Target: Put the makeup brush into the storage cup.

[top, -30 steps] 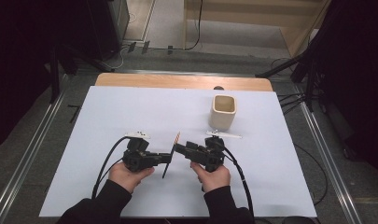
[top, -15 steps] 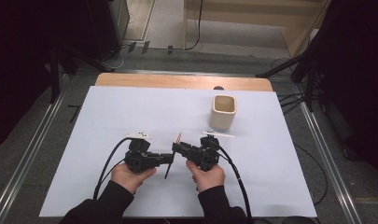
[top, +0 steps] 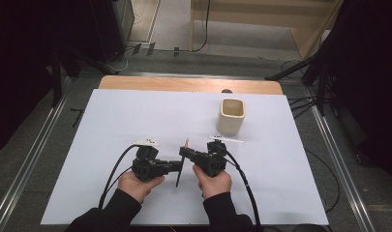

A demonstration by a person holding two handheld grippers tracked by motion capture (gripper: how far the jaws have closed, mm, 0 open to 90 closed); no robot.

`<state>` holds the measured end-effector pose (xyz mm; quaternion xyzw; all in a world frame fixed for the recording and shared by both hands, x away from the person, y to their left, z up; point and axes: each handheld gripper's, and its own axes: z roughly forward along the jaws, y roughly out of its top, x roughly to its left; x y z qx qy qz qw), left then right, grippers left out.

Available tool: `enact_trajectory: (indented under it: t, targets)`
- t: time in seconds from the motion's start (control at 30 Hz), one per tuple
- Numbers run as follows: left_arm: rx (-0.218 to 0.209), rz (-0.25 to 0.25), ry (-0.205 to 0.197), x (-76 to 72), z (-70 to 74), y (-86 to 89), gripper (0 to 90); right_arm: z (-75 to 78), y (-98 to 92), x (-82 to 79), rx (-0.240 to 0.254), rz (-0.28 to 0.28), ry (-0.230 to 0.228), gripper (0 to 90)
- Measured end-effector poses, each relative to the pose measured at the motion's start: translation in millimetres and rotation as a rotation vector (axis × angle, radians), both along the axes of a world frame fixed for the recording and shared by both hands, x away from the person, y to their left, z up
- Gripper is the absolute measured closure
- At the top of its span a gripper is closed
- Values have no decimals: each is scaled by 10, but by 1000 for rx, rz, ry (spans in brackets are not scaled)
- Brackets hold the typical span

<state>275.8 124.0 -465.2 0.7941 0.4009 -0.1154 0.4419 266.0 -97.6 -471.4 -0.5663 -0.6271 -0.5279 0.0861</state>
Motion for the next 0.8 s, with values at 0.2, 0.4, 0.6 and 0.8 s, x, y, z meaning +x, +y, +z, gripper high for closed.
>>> enact_trajectory:
  t: [0.2, 0.4, 0.6, 0.8]
  targets:
    - [-6, -5, 8, 6, -4, 1, 843, 0, -2, 3, 2, 0, 7, 837]
    - [-4, -9, 5, 8, -5, 3, 839, 1, -3, 8, -1, 3, 7, 838]
    - [5, -6, -3, 8, 3, 12, 834, 17, 6, 29, -14, 19, 11, 838]
    - [6, -11, -5, 12, 14, 33, 830, 21, -7, 43, -41, 23, 11, 838]
